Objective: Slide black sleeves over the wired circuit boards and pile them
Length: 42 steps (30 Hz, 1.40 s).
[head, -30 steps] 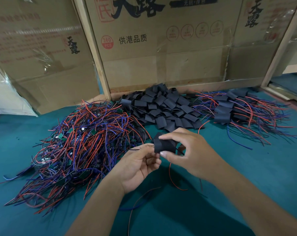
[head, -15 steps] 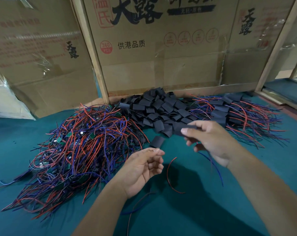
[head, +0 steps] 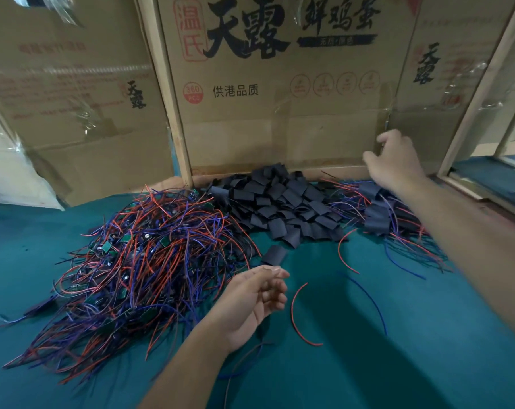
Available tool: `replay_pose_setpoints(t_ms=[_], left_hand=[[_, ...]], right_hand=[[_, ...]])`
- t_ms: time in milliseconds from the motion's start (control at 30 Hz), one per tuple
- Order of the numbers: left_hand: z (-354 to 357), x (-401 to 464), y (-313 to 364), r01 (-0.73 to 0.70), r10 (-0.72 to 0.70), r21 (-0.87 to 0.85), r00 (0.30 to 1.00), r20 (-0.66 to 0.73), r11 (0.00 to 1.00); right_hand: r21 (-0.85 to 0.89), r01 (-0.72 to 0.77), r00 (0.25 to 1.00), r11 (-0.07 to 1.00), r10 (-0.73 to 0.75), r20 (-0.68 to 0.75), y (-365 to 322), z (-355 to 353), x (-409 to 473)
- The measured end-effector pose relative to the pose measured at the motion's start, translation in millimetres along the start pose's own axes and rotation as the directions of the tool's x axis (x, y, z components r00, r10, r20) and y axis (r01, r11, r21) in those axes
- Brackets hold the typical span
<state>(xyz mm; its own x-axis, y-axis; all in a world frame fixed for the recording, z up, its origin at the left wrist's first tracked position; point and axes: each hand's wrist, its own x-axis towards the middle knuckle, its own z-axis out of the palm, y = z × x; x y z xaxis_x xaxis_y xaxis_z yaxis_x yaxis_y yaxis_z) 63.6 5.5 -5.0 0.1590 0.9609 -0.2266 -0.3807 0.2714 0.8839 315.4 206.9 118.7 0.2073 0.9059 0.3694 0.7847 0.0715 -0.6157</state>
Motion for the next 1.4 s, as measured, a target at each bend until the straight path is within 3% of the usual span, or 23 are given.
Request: replay_pose_setpoints(t_ms=[67, 167, 300, 400, 533, 600, 767, 867, 933, 1000, 1100, 1233, 1400], left_hand=[[-0.1, 0.8, -1.0, -0.002, 0.002, 0.001, 1.0, -0.002, 1.0], [0.7, 1.7, -2.3, 0.0, 0.0, 0.0, 1.0, -0.005, 1.0], [4.8, 3.7, -4.8, 0.002, -0.003, -0.013, 0.998, -0.06, 1.0], [5.4, 4.2, -6.4, 0.001, -0.001, -0.001, 0.996, -0.089, 1.0], [3.9, 3.1, -7.5, 0.002, 0.0, 0.018, 0.997, -0.074, 1.0], [3.2, 3.3, -8.7, 0.006, -0.004, 0.019, 0.998, -0.069, 1.0], [1.2, 5.2, -7.3, 0.013, -0.013, -0.004, 0.997, -0.078, 1.0], [2.9, 4.5, -7.6, 0.016, -0.016, -0.007, 0.996, -0.086, 1.0], [4.6, 4.1, -7.4, 0.013, -0.012, 0.013, 0.996, -0.09, 1.0], [6.6, 3.7, -7.5, 0.009, -0.005, 0.042, 0.996, -0.088, 0.999], [8.3, 2.9, -7.3, 0.011, -0.006, 0.062, 0.997, -0.082, 0.998], [6.9, 3.0, -7.5, 0.021, -0.015, 0.07, 0.996, -0.085, 0.997], [5.5, 1.8, -8.0, 0.022, -0.017, 0.078, 0.998, -0.065, 0.997]], right_hand=[[0.043, 0.139, 0.99, 0.989, -0.14, 0.007, -23.1, 13.3, -24.7], [0.119, 0.274, 0.939, 0.954, -0.292, 0.184, -53.5, 37.1, -69.8], [0.129, 0.403, 0.778, 0.906, -0.414, 0.473, -81.8, 72.2, -117.1], [0.066, 0.451, 0.674, 0.89, -0.388, 0.629, -93.3, 105.0, -136.8], [-0.128, 0.477, 0.756, 0.87, -0.332, 0.565, -98.3, 136.7, -140.4], [-0.115, 0.486, 0.768, 0.866, -0.361, 0.529, -101.7, 143.1, -135.9], [0.04, 0.485, 0.662, 0.873, -0.397, 0.636, -115.2, 154.0, -136.5], [0.119, 0.5, 0.649, 0.858, -0.462, 0.604, -110.3, 155.6, -138.5], [0.192, 0.547, 0.568, 0.815, -0.529, 0.63, -103.5, 154.6, -139.0], [0.17, 0.63, 0.494, 0.758, -0.56, 0.666, -98.0, 154.2, -141.9], [0.071, 0.709, 0.486, 0.702, -0.559, 0.672, -96.9, 153.1, -145.5], [-0.005, 0.802, 0.422, 0.598, -0.56, 0.713, -105.1, 150.4, -152.1], [-0.043, 0.788, 0.447, 0.615, -0.522, 0.727, -104.4, 142.5, -157.6]])
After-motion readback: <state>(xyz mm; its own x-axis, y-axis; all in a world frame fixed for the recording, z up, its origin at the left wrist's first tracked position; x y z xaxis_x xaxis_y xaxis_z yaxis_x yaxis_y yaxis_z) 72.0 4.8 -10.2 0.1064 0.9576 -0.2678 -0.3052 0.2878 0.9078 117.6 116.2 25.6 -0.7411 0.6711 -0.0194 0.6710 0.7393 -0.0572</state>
